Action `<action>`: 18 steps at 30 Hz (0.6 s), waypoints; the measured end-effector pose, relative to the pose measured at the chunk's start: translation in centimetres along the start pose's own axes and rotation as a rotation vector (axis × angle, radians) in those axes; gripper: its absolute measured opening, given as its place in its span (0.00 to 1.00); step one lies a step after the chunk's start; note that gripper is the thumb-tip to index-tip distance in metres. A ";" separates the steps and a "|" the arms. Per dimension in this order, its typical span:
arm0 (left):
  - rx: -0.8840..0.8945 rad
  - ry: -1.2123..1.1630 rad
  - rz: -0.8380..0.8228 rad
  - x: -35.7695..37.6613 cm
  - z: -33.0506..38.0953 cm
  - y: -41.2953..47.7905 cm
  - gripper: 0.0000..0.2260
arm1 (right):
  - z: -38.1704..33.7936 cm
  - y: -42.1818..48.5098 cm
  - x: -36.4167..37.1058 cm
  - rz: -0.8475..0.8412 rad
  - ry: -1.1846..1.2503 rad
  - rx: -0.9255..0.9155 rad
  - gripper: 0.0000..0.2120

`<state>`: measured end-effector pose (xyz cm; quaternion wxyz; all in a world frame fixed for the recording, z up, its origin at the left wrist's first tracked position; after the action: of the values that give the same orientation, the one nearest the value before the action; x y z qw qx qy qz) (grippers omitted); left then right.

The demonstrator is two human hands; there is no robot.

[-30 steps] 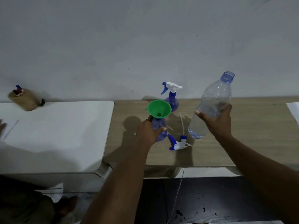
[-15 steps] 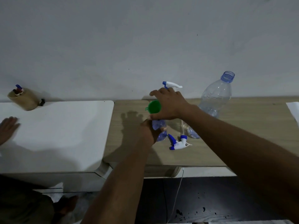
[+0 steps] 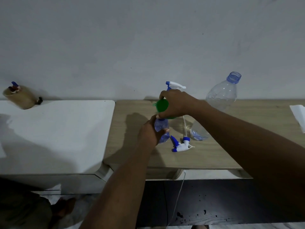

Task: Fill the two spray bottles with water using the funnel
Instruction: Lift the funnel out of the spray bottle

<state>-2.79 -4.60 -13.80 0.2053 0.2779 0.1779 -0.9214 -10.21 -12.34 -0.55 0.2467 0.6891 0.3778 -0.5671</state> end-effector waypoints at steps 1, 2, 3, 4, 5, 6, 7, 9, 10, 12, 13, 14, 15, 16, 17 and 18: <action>-0.020 0.045 -0.024 0.4 -0.1 0.2 0.26 | 0.4 -0.4 0.0 0.016 0.033 0.016 0.34; -0.036 0.076 -0.039 0.6 -0.2 0.3 0.27 | 0.7 -0.7 -0.1 0.036 0.063 0.031 0.33; -0.038 0.077 -0.041 0.7 -0.2 0.4 0.27 | 1.0 -1.1 -0.2 0.058 0.088 0.043 0.32; -0.038 0.066 -0.033 0.7 -0.2 0.6 0.27 | 1.1 -1.3 -0.4 0.078 0.109 0.054 0.32; -0.047 0.059 -0.035 0.8 -0.2 0.8 0.27 | 1.3 -1.6 -0.6 0.093 0.128 0.066 0.31; -0.056 0.063 -0.049 1.0 -0.4 1.0 0.27 | 1.5 -1.7 -0.7 0.105 0.143 0.081 0.31; -0.059 0.067 -0.064 1.3 -0.6 1.2 0.27 | 1.8 -2.0 -0.8 0.112 0.161 0.099 0.30; -0.039 0.063 -0.045 1.1 -0.6 1.1 0.27 | 2.3 -2.5 -0.7 0.124 0.213 0.143 0.30; -0.012 0.050 -0.014 0.7 -0.5 0.8 0.28 | 2.7 -2.9 -0.4 0.129 0.252 0.169 0.30; 0.019 0.039 0.014 0.4 -0.4 0.6 0.28 | 3.7 -4.1 0.6 0.153 0.362 0.226 0.29; 0.005 0.048 -0.006 0.6 -0.5 0.7 0.26 | 4.3 -4.8 1.3 0.176 0.434 0.257 0.28; -0.014 0.056 -0.032 0.9 -0.6 0.7 0.25 | 4.9 -5.5 1.9 0.200 0.511 0.283 0.27; -0.029 0.065 -0.052 1.2 -0.7 1.0 0.25 | 5.4 -6.2 2.7 0.225 0.591 0.308 0.27; -0.022 0.063 -0.051 1.2 -0.6 1.1 0.25 | 5.9 -6.9 3.4 0.249 0.669 0.328 0.27; -0.008 0.045 -0.043 1.2 -0.6 1.1 0.25 | 6.3 -7.5 4.3 0.268 0.745 0.349 0.27; 0.020 0.008 -0.030 1.1 -0.4 0.9 0.24 | 6.7 -8.2 5.1 0.285 0.818 0.369 0.26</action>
<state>-2.97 -5.47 -14.97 0.1878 0.2808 0.1734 -0.9251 -20.40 -11.39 -6.34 0.0264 0.9332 0.2387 -0.2672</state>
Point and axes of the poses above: each hand's wrist, its own y-axis towards the middle knuckle, its own x-axis out of the palm, z = x × y, the point moved 10 cm from there along y, towards the middle knuckle, and after that the axes turned 9 degrees about -x, right-handed, at the moved point
